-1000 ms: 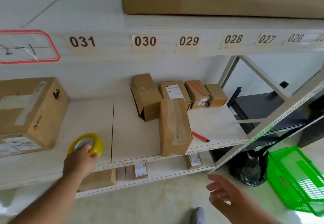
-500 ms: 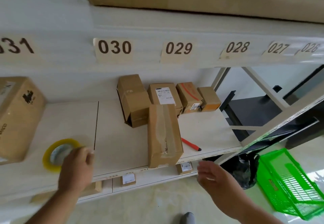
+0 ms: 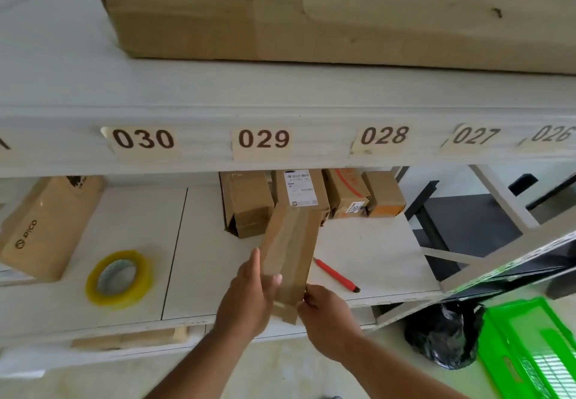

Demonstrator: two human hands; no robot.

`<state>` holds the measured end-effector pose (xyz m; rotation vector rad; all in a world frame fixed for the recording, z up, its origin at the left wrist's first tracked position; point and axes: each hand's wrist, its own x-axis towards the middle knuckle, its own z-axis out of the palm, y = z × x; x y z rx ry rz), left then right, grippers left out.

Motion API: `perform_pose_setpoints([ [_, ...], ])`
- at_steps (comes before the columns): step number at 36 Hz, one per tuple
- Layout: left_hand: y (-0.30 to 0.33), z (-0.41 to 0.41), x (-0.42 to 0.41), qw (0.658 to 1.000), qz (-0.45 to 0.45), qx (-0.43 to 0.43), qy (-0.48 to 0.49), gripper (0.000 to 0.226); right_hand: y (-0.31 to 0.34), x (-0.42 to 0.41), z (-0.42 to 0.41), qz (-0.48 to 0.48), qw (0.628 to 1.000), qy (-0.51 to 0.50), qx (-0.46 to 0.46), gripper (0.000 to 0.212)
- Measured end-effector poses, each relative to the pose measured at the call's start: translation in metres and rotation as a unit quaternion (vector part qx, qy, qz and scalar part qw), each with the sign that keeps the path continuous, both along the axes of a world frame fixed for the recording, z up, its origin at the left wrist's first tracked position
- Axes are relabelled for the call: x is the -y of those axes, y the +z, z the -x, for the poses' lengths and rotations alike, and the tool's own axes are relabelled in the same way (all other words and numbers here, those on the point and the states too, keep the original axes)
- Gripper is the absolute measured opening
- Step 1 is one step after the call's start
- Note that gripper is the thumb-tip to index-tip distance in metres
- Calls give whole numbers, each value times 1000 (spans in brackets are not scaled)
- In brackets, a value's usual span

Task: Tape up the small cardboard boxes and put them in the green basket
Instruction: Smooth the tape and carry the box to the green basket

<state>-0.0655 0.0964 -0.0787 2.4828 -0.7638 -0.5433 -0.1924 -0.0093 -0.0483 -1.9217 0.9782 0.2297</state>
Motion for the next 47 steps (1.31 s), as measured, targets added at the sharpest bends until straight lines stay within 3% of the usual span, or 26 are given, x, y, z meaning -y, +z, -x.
perform_pose_setpoints([
  [3, 5, -7, -7, 995, -14, 101, -9, 63, 4, 2, 4, 13, 999, 36, -17, 19],
  [6, 9, 7, 3, 979, -46, 196, 16, 67, 12, 15, 3, 177, 983, 42, -3, 32],
  [9, 0, 29, 16, 979, -53, 198, -6, 80, 22, 32, -9, 260, 952, 135, 91, 35],
  [11, -13, 38, 16, 975, -54, 209, -60, 75, 21, 38, -17, 266, 924, 247, 116, 42],
  [14, -25, 36, 9, 970, -28, 218, -105, 60, 7, 45, -24, 269, 887, 366, 85, 63],
  [17, -29, 27, 1, 976, 26, 206, -62, 55, -9, 46, -23, 269, 877, 393, 61, 71],
  [19, -27, 23, 5, 980, 47, 186, 49, 53, -22, 43, -20, 321, 863, 384, 74, 64],
  [21, -19, 19, 16, 972, 48, 102, 205, 52, -29, 39, -17, 362, 855, 364, 75, 59],
  [23, -13, 16, 26, 954, 32, 36, 296, 52, -34, 39, -15, 385, 846, 359, 87, 56],
  [28, -19, 22, 30, 950, 104, 118, 270, 31, -29, 48, -36, 379, 856, 348, 56, 63],
  [30, -18, 21, 30, 950, 90, 95, 284, 36, -28, 53, -51, 350, 875, 335, 17, 69],
  [35, -16, 16, 30, 952, 69, 54, 294, 43, -28, 70, -83, 365, 877, 308, -63, 80],
  [43, -15, 19, 30, 950, 53, 52, 303, 38, -20, 88, -112, 342, 909, 217, -97, 98],
  [47, -13, 19, 31, 950, 33, 65, 304, 40, -17, 100, -128, 335, 927, 130, -109, 90],
])
